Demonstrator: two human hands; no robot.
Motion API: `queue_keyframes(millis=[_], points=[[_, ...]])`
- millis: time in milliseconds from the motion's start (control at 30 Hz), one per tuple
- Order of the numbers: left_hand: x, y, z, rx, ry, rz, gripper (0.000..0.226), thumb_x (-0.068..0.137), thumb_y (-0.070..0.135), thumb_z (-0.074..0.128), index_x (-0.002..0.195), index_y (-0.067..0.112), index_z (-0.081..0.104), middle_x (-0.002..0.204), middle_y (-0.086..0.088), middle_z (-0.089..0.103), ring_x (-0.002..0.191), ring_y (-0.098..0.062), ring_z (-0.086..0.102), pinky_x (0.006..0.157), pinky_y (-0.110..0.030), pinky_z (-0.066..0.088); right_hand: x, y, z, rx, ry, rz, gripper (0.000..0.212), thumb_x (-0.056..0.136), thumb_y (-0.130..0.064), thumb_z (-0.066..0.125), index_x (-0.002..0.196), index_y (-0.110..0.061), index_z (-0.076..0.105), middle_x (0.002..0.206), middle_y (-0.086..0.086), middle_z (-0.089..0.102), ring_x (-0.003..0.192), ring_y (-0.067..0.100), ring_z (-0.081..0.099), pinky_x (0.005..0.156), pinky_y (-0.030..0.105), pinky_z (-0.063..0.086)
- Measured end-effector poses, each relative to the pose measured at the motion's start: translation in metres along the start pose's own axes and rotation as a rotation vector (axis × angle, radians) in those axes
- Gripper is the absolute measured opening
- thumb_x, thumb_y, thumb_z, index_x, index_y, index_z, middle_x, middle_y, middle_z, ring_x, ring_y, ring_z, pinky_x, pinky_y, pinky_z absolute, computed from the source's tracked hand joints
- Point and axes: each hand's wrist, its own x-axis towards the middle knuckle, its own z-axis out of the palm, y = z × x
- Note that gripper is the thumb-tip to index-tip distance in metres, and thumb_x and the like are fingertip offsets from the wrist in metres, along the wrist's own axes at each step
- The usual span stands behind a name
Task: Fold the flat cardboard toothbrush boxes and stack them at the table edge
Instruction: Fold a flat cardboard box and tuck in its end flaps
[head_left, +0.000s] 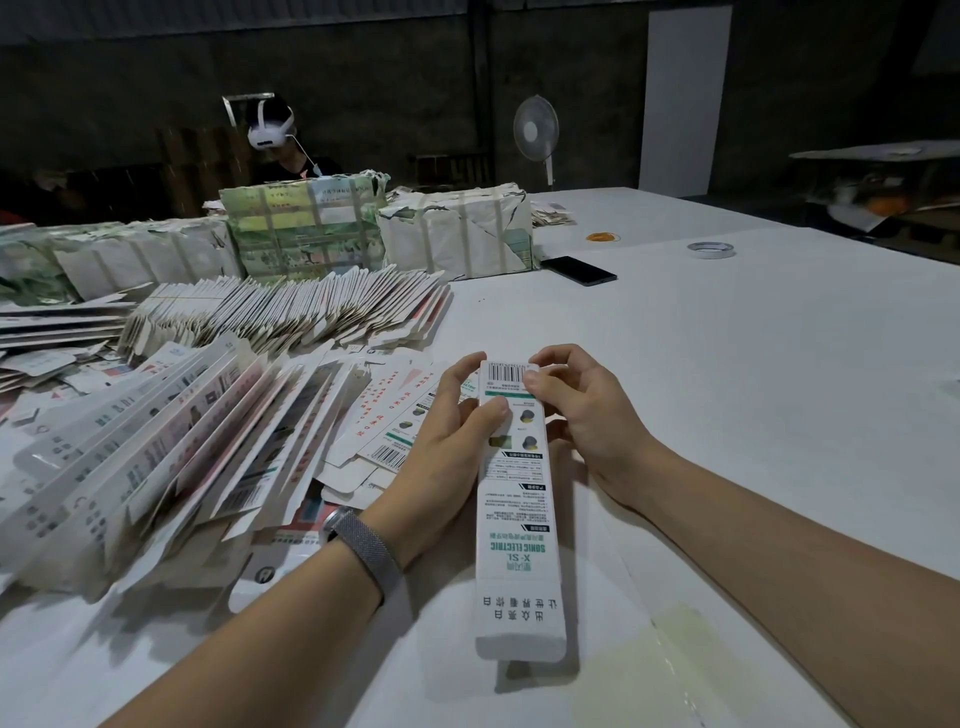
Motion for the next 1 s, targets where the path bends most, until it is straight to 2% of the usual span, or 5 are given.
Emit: queue_keyframes(millis=[167,433,667,833,1000], points=[[0.0019,-0.0016,-0.0027,-0.016,-0.021,0.009,0.037,0.104,0.010,0.050,0.130,0.036,0.046,0.096,-0.009,0.074,0.076,-0.021,0.072,0.061,-0.030,0.057,-0.0001,-0.0011,-0.0005,-0.014,0.004,0.004,0.007,0.097,-0.016,0.063,0.093,-0.020,0.059,0.083,0.004,0.073,0.070,0.019,0.067,0.059,0.032,0.049],[0.0012,-0.0016,-0.0043,0.000,-0.013,0.014,0.035,0.103,0.011,0.052,0.129,0.033,0.046,0.092,-0.006,0.075,0.075,-0.021,0.072,0.060,-0.030,0.057,0.0007,-0.0007,-0.0020,-0.030,-0.010,-0.005,0.010,0.096,-0.016,0.064,0.091,-0.022,0.059,0.088,0.010,0.071,0.073,0.026,0.067,0.066,0.040,0.048],[0.0010,-0.0021,-0.0039,0.011,-0.017,0.012,0.035,0.103,0.010,0.052,0.130,0.033,0.047,0.096,-0.010,0.075,0.076,-0.022,0.072,0.062,-0.031,0.057,0.0002,-0.0018,-0.0022,-0.027,-0.003,0.014,0.010,0.096,-0.014,0.064,0.090,-0.018,0.057,0.083,0.007,0.072,0.068,0.022,0.067,0.057,0.032,0.049],[0.0036,-0.0040,-0.0039,0.022,-0.016,0.018,0.037,0.103,0.015,0.056,0.132,0.035,0.045,0.097,-0.009,0.076,0.079,-0.023,0.073,0.064,-0.032,0.058,-0.0013,-0.0007,0.0013,-0.074,0.032,0.003,0.007,0.097,-0.020,0.063,0.093,-0.020,0.058,0.093,0.016,0.070,0.073,0.026,0.069,0.065,0.042,0.052],[0.0020,-0.0052,-0.0024,0.060,-0.037,0.010,0.047,0.085,0.030,0.061,0.130,0.036,0.047,0.103,-0.011,0.076,0.082,-0.025,0.074,0.068,-0.034,0.058,-0.0012,-0.0038,-0.0019,0.030,0.066,0.076,0.012,0.094,-0.009,0.066,0.085,-0.013,0.058,0.085,0.006,0.063,0.063,0.021,0.066,0.048,0.026,0.049]])
